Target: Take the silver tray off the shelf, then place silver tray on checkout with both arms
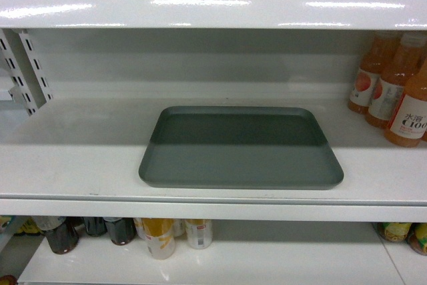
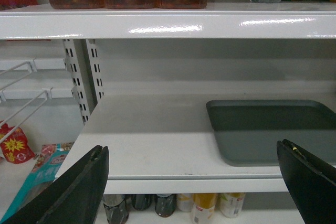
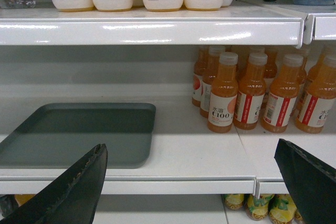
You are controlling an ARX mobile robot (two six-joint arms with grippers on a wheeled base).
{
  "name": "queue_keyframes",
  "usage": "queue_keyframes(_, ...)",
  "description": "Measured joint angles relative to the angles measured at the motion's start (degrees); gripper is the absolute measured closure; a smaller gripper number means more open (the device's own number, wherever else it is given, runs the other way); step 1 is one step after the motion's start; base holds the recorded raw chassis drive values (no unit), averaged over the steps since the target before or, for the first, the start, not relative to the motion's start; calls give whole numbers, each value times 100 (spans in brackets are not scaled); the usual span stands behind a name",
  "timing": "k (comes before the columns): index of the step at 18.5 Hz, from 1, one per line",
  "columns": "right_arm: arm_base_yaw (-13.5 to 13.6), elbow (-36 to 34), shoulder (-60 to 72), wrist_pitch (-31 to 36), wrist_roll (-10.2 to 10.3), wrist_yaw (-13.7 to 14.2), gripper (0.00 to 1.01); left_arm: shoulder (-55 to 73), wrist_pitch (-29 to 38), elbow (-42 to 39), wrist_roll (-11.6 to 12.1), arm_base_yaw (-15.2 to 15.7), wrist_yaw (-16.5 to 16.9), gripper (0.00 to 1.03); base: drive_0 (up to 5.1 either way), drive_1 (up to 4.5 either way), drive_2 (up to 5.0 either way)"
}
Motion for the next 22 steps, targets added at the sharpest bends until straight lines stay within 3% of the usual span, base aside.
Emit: queue_keyframes(22,0,0,2,0,0,0,3,0,0,0,0,0,0,5,0,0,0)
